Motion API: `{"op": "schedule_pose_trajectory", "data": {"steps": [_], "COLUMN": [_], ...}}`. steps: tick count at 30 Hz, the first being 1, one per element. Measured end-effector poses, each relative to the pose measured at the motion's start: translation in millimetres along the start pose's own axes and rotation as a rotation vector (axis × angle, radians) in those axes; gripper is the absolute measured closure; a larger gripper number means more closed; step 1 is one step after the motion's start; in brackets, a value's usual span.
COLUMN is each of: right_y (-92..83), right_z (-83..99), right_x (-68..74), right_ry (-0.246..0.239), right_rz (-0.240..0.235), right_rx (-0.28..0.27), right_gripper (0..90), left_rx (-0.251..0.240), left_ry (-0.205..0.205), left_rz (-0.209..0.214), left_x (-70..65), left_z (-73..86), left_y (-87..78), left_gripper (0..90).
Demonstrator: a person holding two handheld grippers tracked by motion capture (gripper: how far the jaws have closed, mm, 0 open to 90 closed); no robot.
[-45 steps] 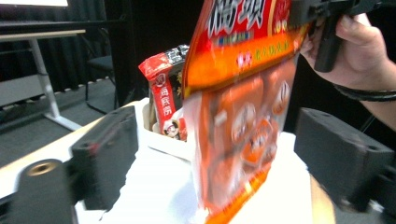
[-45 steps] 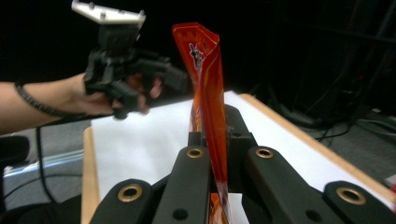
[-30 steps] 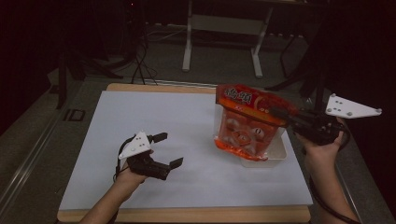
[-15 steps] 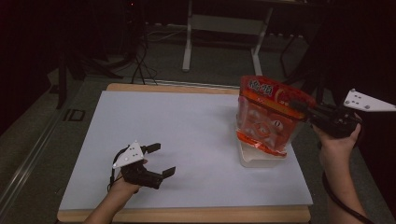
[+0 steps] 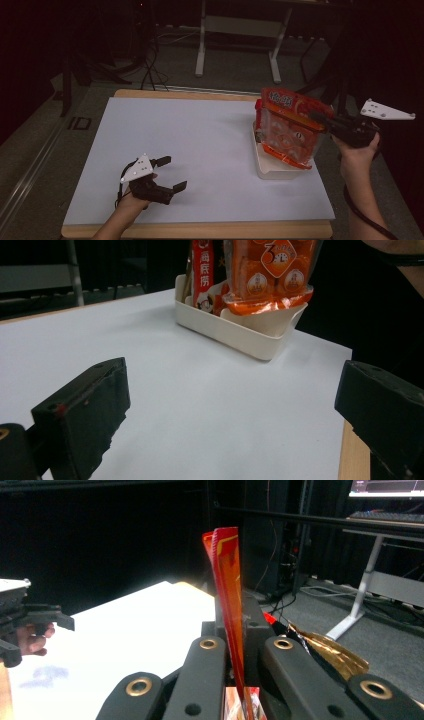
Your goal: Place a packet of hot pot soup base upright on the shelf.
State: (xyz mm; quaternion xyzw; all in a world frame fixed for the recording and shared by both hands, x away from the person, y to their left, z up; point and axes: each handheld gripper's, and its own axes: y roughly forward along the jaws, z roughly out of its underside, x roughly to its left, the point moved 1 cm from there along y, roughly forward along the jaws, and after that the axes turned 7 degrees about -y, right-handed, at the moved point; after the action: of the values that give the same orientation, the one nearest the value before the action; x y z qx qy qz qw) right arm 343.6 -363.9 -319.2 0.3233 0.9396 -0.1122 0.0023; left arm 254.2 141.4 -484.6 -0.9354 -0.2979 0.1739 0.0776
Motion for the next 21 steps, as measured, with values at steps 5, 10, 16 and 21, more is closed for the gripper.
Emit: {"op": "schedule_pose_trajectory", "data": {"steps": [5, 10, 16, 21], "right_y": [10.2, 19.2, 14.6, 10.9], "right_z": [4.2, 12.1, 18.4, 23.1], "right_x": [0.3, 1.1, -0.8, -1.8], "right_ry": [-0.003, 0.009, 0.018, 0.029], "right_rz": [-0.014, -0.029, -0.018, -0.020], "right_rx": [0.013, 0.026, 0.024, 0.025], "right_gripper": [90.0, 90.0, 90.0, 90.0], "left_rx": [0.006, 0.012, 0.011, 0.014], "left_ry": [0.002, -0.002, -0.010, -0.008], "left_rz": [0.002, 0.006, 0.002, 0.002], "left_x": [-0.3, -0.5, 1.0, 0.4], "left_z": [2.9, 4.9, 5.6, 6.3], "left_y": [2.4, 3.1, 3.2, 4.5], "left_gripper": [2.0, 2.0, 2.0, 2.0]}}
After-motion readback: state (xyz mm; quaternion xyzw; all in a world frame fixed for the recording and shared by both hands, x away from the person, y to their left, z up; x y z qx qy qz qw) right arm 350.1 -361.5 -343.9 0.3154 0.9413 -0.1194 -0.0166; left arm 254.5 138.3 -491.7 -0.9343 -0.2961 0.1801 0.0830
